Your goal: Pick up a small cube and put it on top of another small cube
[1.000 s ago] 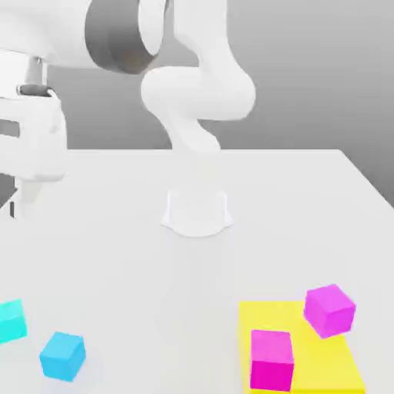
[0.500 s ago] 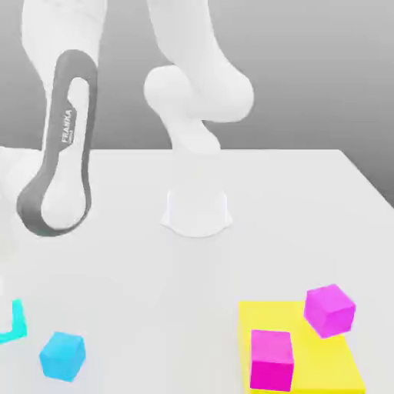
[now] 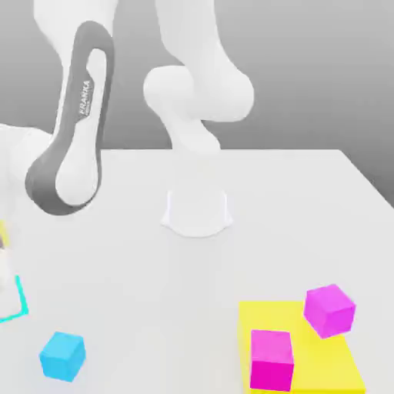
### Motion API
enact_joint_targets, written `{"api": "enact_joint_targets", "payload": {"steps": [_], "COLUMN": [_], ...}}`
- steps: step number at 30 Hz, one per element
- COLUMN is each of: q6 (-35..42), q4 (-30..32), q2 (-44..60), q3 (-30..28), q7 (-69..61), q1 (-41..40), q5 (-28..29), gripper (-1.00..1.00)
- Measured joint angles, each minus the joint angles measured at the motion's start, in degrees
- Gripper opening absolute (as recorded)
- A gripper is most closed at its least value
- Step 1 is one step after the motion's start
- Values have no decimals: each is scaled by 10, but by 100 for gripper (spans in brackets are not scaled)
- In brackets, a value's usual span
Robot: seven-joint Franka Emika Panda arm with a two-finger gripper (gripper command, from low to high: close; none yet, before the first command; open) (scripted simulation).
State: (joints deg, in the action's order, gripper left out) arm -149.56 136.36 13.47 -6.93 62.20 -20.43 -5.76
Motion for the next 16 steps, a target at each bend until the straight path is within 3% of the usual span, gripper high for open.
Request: {"api": "enact_joint_targets", "payload": {"steps": [9, 12, 13, 16], "q6": [98, 86, 71, 71], "q4": [-28, -43, -44, -44], "q2": [-73, -45, -29, -29], "q3": [123, 158, 161, 161], "q7": [0, 6, 9, 9], "q1": [145, 199, 206, 206], "q5": [47, 73, 81, 81], "gripper": [-100, -100, 100, 100]}}
